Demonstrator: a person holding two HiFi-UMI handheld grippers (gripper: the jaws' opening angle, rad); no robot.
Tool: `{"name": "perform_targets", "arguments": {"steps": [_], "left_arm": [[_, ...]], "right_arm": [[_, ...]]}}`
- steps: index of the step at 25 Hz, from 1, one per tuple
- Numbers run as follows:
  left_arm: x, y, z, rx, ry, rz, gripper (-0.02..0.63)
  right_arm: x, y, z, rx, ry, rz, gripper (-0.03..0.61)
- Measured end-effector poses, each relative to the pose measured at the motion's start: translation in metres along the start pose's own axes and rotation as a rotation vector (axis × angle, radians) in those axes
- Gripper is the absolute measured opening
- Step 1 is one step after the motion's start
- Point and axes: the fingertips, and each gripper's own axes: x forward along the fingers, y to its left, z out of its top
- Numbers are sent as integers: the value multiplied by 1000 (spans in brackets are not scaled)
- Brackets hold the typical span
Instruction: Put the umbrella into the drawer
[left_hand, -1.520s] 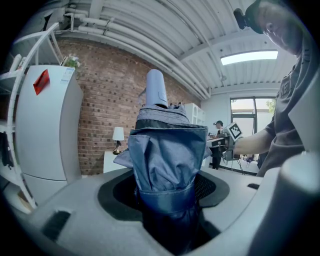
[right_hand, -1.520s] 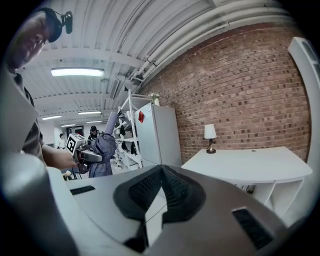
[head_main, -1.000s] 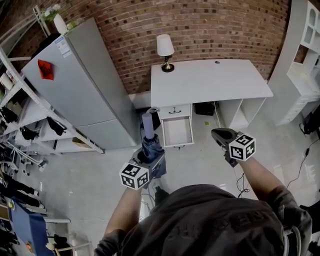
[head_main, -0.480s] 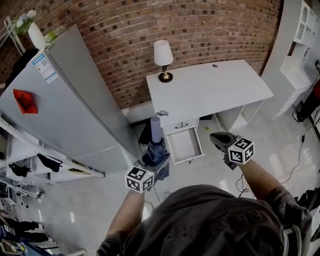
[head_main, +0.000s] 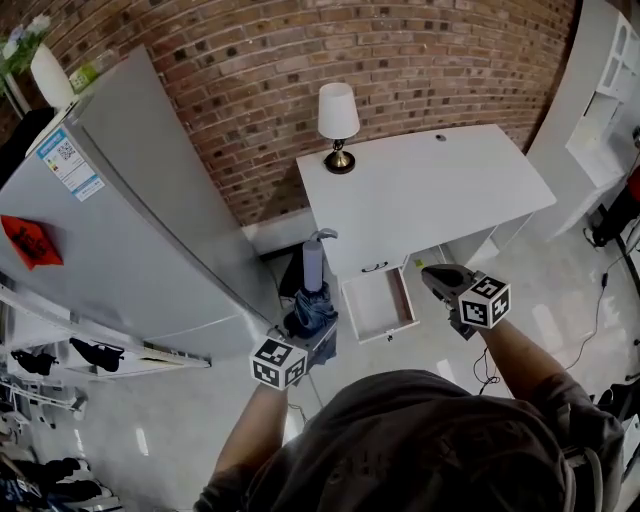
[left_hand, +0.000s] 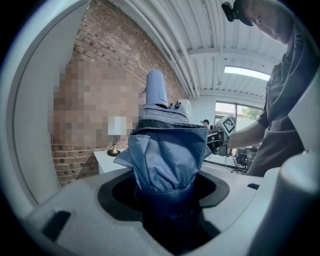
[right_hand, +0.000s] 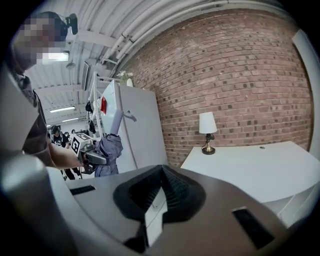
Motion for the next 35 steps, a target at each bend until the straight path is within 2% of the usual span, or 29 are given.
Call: {"name": "perform_targets", "arguments": {"steps": [5, 10, 12, 15, 19, 23, 31, 35], "left_arm": [[42, 1, -6, -22, 16, 69, 268], [106, -22, -35, -41, 28, 207, 268], [122, -33, -57, -77, 65, 276, 268], [150, -37, -85, -108, 144, 311, 268], [192, -36, -125, -99, 256, 290, 268], [235, -26, -172, -100, 319, 252, 268], [300, -6, -276, 27, 473, 180, 268], [323, 8, -330, 43, 524, 168, 268]], "right_arm": [[7, -46, -3, -21, 21, 77, -8], [2, -113, -35, -85, 33, 205, -8], [7, -127, -51, -95, 59, 290, -8], [12, -143, -73, -90, 86, 358, -8], [17, -170, -111, -50, 89, 358, -8], [30, -199, -155, -5, 75, 315, -8], [61, -232, -240, 18, 96, 259, -8], [78, -240, -281, 11, 120, 257, -8]]}}
